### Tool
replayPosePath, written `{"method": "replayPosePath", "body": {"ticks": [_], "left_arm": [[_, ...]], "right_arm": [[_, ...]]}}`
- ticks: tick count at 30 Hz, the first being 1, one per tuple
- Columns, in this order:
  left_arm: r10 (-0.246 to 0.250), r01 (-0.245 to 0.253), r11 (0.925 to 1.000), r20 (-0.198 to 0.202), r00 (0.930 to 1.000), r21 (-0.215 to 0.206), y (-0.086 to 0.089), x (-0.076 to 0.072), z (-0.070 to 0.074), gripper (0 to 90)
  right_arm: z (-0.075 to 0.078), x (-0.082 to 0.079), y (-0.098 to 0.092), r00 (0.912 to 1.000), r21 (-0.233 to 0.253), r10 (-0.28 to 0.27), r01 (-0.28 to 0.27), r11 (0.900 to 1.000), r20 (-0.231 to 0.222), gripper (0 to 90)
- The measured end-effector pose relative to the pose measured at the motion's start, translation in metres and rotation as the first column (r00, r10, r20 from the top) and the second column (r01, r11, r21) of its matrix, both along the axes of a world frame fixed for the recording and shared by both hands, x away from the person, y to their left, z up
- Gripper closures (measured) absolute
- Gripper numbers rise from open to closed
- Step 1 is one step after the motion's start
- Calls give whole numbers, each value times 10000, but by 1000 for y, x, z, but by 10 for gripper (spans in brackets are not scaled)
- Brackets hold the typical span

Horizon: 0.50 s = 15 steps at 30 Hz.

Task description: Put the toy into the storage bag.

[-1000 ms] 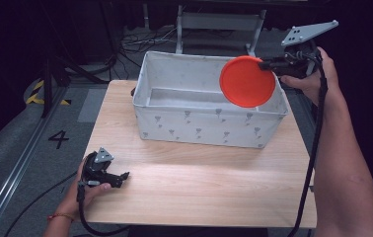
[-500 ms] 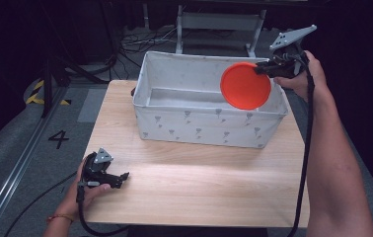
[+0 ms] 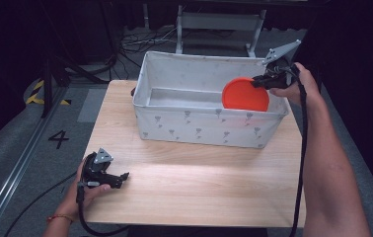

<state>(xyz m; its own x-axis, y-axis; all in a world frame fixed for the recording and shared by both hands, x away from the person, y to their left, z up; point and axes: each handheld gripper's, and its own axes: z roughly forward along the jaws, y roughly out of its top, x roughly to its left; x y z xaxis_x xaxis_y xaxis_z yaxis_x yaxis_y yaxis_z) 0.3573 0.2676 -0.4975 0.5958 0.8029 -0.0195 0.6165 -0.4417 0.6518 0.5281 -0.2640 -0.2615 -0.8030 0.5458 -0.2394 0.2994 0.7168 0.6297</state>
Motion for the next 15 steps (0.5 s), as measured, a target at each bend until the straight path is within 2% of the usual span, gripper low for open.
{"method": "replayPosePath", "body": {"ticks": [1, 5, 9, 15], "left_arm": [[1, -1, 10000, -31, 10000, -7, 0, 0, 0, 6], [-2, 2, 10000, 3, 10000, 13, 0, 0, 0, 6], [15, -15, 10000, 5, 10000, 10, 0, 0, 0, 7], [16, -16, 10000, 12, 10000, 14, 0, 0, 0, 7]], "right_arm": [[-6, 0, 1, 9996, -260, 187, -192, 9995, -191, 823], [-13, 0, 1, 9988, -339, 337, -349, 9988, -353, 823], [-21, 0, 2, 9961, -672, 543, -590, 9960, -701, 822], [-36, 0, 0, 9868, -1158, 838, -1002, 9882, -1385, 822]]}}
